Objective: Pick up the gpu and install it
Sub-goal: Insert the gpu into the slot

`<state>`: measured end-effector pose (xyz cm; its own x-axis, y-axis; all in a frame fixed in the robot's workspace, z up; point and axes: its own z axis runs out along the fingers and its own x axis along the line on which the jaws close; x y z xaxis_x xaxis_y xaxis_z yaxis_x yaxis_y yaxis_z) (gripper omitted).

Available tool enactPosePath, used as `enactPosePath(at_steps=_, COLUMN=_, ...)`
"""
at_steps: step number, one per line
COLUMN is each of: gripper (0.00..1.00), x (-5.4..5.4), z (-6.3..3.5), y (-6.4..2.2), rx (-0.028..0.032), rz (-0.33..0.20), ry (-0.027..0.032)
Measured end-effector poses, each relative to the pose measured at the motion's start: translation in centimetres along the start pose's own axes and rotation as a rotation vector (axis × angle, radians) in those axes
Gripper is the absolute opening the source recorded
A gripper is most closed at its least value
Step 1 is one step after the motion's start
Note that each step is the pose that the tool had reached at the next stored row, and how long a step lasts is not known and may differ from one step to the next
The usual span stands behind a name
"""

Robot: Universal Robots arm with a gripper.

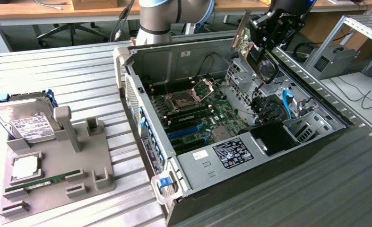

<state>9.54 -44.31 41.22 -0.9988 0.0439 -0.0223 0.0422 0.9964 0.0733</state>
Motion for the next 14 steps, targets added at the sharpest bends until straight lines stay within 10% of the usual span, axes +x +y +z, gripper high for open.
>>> enactPosePath(at_steps=14, gripper=0.27, x=0.04, z=0.0, y=0.0, rx=-0.0033, rz=-0.163, ry=0.012)
